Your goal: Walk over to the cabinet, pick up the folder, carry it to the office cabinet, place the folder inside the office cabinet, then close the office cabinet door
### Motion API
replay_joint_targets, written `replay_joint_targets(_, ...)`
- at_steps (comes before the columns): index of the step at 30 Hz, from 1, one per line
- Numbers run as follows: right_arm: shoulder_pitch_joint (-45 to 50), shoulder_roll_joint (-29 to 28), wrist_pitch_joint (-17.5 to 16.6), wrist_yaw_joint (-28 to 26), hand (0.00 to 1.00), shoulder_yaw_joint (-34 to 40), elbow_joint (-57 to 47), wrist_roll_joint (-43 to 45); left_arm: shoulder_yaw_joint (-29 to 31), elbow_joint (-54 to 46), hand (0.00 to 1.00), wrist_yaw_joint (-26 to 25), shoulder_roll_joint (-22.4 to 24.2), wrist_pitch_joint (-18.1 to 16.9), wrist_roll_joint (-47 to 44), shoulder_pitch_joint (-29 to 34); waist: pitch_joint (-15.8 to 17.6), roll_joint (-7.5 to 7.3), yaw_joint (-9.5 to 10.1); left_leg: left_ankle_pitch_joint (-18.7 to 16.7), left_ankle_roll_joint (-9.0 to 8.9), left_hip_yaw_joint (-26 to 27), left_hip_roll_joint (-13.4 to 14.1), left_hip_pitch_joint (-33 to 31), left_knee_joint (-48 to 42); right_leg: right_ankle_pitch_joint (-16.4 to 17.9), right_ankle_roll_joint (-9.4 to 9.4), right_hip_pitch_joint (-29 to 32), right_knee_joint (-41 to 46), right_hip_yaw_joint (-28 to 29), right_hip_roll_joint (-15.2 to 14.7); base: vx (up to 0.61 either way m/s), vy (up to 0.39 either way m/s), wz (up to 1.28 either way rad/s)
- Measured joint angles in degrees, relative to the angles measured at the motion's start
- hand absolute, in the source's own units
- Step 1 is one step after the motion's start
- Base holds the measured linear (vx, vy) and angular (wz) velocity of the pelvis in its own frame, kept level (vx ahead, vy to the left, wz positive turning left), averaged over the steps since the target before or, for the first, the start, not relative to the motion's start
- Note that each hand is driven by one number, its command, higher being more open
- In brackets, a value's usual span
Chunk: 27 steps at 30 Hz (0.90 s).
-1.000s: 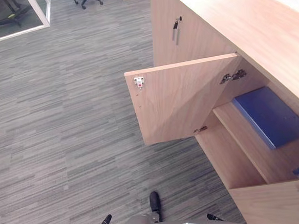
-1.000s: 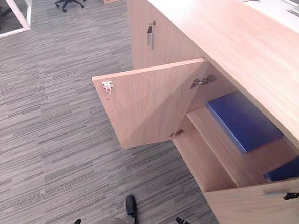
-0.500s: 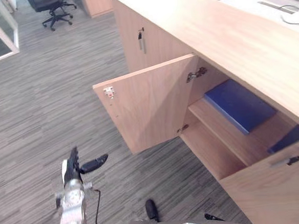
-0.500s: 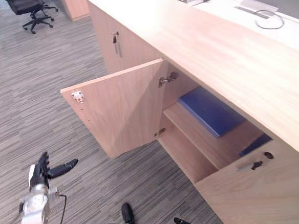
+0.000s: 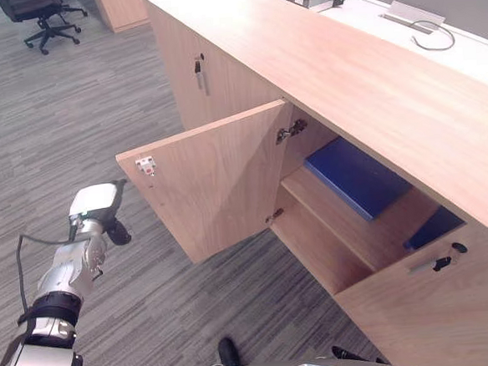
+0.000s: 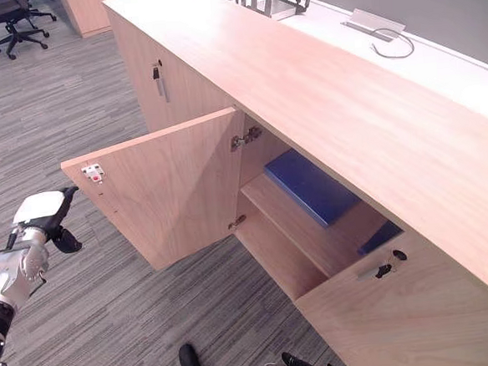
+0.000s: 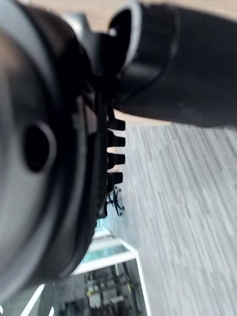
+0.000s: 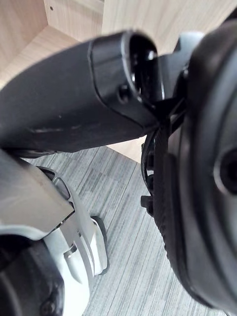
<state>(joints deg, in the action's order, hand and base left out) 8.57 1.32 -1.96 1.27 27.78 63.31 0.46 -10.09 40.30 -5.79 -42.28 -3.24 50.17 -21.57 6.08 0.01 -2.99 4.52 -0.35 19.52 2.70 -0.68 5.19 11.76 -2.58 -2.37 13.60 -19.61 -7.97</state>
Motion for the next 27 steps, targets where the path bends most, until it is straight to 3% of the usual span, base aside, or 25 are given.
replay_joint_targets(3, 0.0, -0.6, -0.1, -0.1, 1.00, 0.5, 0.7, 0.4, -0.2, 1.9, 1.00, -0.2, 0.1, 1.4, -0.4, -1.6, -0.1, -1.67, -0.35, 0.6, -1.81, 0.1, -0.1, 0.6, 0.2, -3.5, -1.35, 0.6, -5.7, -0.3, -0.4, 0.01, -0.130, 0.05)
replay_joint_targets(5, 0.0, -0.1, -0.2, 0.1, 1.00, 1.0, 0.8, 0.4, 0.1, 2.0, 1.00, -0.2, 1.0, 2.6, -2.1, -1.6, 0.0, -0.80, 0.22, 0.7, -2.32, 0.3, 0.9, 0.6, 0.2, -3.4, -1.11, 0.5, -6.0, -0.5, 0.4, 0.02, -0.164, 0.00)
replay_joint_targets(8, 0.3, 1.3, 0.0, 0.5, 1.00, 0.9, 1.0, 0.4, 3.0, 2.4, 1.00, -1.0, 6.9, 5.9, -9.4, -1.6, -0.2, 0.65, 1.12, 0.8, -2.39, 0.6, 1.1, 0.5, 0.2, -3.5, -1.28, 0.4, -6.5, -0.5, 0.7, 0.01, -0.042, -0.01)
replay_joint_targets(13, 0.4, 0.1, 0.0, 1.8, 1.00, 0.9, 0.9, 0.5, 4.3, 1.7, 1.00, -7.0, 12.7, 6.4, -19.5, -1.6, -0.2, -0.91, 1.41, 0.9, -2.31, 0.9, 0.5, 0.2, 0.2, -4.8, -2.37, 0.5, -6.7, -0.5, 0.0, 0.01, 0.050, 0.02)
replay_joint_targets(16, 0.4, -0.1, 0.0, 2.0, 1.00, 0.7, 0.8, 0.5, 4.2, -0.8, 1.00, -8.2, 14.4, 7.5, -21.6, -0.5, -0.1, -1.68, 1.45, 1.0, -2.23, 1.1, -0.1, 0.0, 0.2, -5.2, -2.85, 0.7, -6.7, -0.4, -0.7, -0.04, 0.079, -0.01)
replay_joint_targets(20, 0.5, -0.2, 0.0, 2.6, 1.00, 0.7, -0.1, 0.5, 3.4, -9.5, 1.00, -10.4, 17.0, 7.6, -23.6, 6.1, -0.1, -1.95, 1.66, 1.4, -1.60, 1.0, -0.9, -0.9, 0.2, -5.9, -3.36, 1.5, -6.8, -0.5, -1.5, -0.07, 0.083, 0.04)
replay_joint_targets(25, 1.4, 0.3, -0.1, 3.3, 1.00, -0.1, -0.1, 0.5, -4.9, -23.8, 1.00, -11.0, 17.0, 7.3, -25.0, 17.1, -0.2, -1.93, 3.81, 0.9, -0.88, 0.5, -2.2, -1.4, 0.2, -6.2, -4.41, 1.5, -7.1, -0.8, -2.7, -0.06, 0.102, 0.13)
replay_joint_targets(27, 1.7, 1.2, -0.3, 3.9, 1.00, -1.1, -0.1, 0.5, -10.4, -29.9, 1.00, -11.0, 17.0, 4.1, -25.1, 22.6, -0.3, -1.52, 4.66, 0.6, -0.39, 0.3, -3.3, -2.1, 0.2, -6.4, -4.72, 1.7, -7.1, -1.0, -3.6, -0.04, 0.143, 0.34)
